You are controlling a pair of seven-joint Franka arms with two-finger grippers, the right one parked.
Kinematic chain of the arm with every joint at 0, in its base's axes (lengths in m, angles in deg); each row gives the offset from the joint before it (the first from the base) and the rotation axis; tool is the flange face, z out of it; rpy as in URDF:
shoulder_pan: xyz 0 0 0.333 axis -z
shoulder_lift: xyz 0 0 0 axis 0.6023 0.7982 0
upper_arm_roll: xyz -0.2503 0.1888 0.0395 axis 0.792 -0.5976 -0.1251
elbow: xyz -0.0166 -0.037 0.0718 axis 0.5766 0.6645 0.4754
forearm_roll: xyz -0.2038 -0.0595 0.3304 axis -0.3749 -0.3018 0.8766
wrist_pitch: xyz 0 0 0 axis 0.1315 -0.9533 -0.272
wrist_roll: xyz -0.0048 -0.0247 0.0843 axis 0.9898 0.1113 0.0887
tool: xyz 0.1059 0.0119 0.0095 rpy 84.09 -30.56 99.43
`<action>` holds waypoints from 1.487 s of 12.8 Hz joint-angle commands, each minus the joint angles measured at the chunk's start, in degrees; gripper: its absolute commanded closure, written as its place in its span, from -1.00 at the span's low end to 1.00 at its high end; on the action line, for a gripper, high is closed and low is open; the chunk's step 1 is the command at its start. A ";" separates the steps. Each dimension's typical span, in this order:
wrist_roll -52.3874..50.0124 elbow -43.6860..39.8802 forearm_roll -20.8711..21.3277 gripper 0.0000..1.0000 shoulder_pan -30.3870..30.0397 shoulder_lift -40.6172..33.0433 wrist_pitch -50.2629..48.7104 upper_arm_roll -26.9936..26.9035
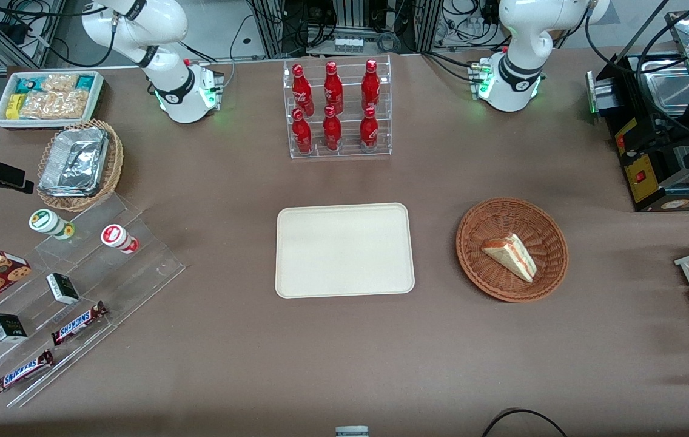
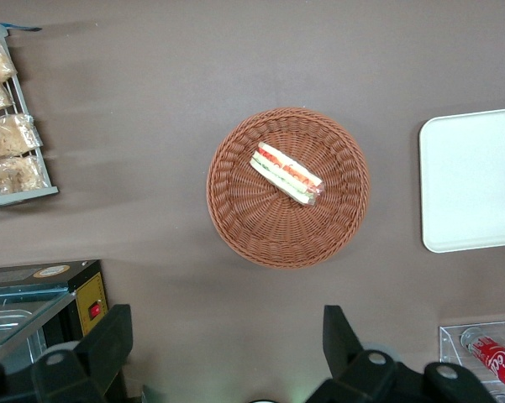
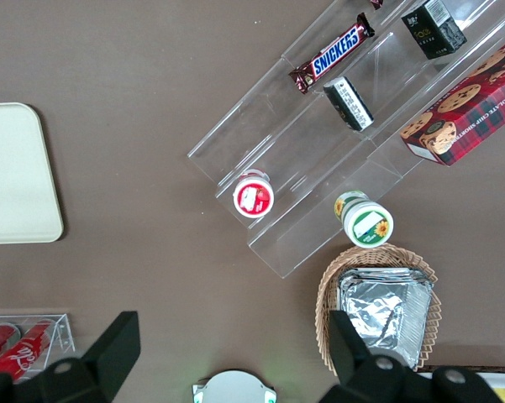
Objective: Place sandwich from basket to tray
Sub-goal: 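Move the left gripper over the wrapped sandwich in the wicker basket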
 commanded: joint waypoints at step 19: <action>-49.69 38.79 1.54 -1.00 0.80 -2.04 41.99 5.55</action>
